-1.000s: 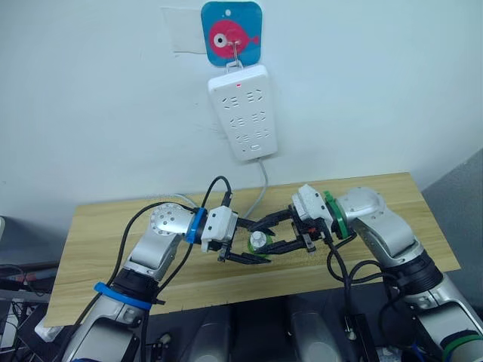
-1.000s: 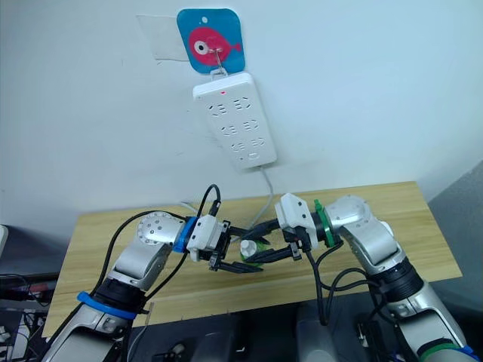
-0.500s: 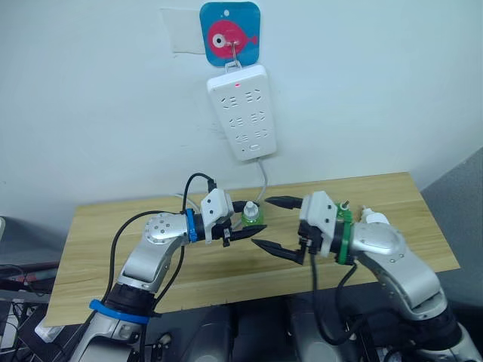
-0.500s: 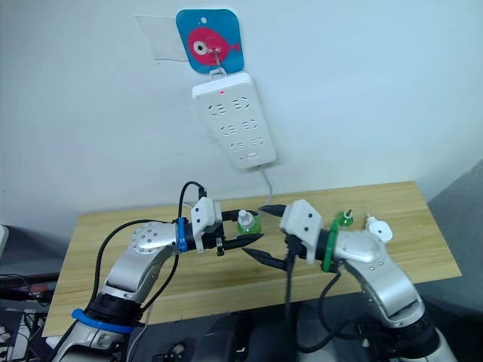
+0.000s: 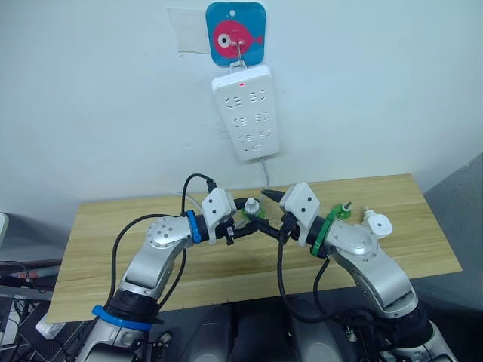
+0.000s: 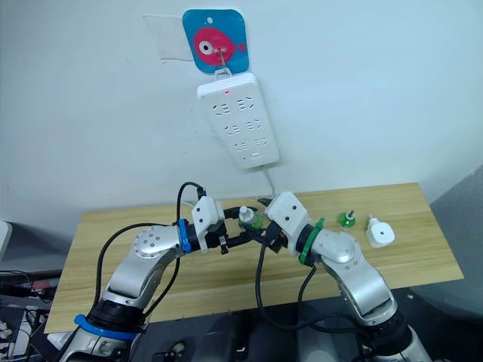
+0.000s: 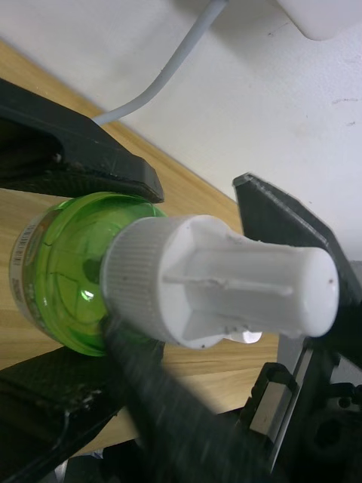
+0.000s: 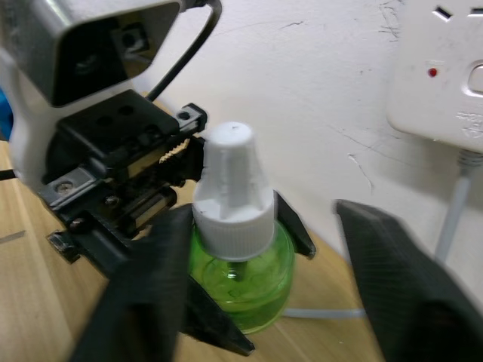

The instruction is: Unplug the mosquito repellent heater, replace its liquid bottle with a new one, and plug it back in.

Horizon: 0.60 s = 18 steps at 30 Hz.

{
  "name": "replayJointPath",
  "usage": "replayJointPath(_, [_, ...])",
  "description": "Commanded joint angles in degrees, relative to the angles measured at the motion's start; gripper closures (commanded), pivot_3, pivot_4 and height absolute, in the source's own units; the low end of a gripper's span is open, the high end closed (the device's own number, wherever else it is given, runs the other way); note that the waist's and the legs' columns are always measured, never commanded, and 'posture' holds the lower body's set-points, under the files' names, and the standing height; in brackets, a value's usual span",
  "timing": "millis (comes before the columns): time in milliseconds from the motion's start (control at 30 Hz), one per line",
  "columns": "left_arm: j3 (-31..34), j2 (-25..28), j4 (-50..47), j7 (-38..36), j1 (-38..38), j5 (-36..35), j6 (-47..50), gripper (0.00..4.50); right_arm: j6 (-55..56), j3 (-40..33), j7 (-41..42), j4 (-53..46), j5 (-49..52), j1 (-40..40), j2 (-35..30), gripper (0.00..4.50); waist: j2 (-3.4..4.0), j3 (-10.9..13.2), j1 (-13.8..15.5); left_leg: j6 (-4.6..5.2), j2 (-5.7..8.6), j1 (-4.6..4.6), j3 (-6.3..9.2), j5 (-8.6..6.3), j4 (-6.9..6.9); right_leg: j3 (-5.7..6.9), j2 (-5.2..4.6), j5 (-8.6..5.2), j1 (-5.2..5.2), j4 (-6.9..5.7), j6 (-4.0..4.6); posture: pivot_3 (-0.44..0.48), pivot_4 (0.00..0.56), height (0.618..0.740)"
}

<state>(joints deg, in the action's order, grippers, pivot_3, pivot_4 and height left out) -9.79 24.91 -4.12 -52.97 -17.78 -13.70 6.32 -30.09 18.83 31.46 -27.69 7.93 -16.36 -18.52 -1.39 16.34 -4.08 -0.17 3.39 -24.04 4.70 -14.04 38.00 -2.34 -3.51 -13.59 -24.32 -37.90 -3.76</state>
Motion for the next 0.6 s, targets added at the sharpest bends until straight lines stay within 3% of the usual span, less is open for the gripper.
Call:
replayJointPath(33, [-0.8,-0.6,-2.2,0.0,0.4,-0.2,-0.7,2.27,1.3,-0.3,-0.9,-1.8,0.0,0.9,0.6,2.70,0.00,0.0,0.0,0.00,0.00,0.00,0.00,0.00,0.00,0.00,0.00,0.00,0.00,0.00,0.00,-0.094,0.259,0.740])
replayJointPath(100, [-1.3,-0.6,-2.8,-0.1,1.1,-0.1,-0.7,2.27,1.1,-0.2,-0.7,-2.8,0.4,1.7,0.5,3.42,0.00,0.0,0.0,0.00,0.00,0.00,0.00,0.00,0.00,0.00,0.00,0.00,0.00,0.00,0.00,-0.096,0.254,0.740])
replayJointPath(267, [-2.1,0.7,-3.4,-2.8,1.8,-0.6,-1.6,2.27,1.9,-1.9,3.4,-2.6,3.9,1.0,-0.7,3.46,0.00,0.0,0.0,-0.01,0.00,0.00,0.00,0.00,0.00,0.00,0.00,0.00,0.00,-0.01,0.00,-0.087,0.245,0.740])
replayJointPath(433, [-4.1,5.8,-5.4,-15.2,3.5,-4.4,-6.2,2.27,6.4,-4.0,22.0,2.7,13.3,-5.0,-7.2,3.46,0.00,0.0,0.2,0.00,0.00,0.03,-0.03,0.00,0.00,-0.01,0.02,0.00,0.03,0.01,0.00,-0.068,0.241,0.740])
replayJointPath(600, [-6.3,9.6,-3.7,-28.5,2.3,-7.5,-12.6,2.27,15.1,-1.3,41.6,13.7,16.2,-12.4,-10.7,3.46,0.00,0.0,0.6,0.02,-0.07,0.10,-0.03,-0.01,-0.05,0.02,0.07,-0.01,0.11,0.07,0.02,-0.035,0.251,0.740])
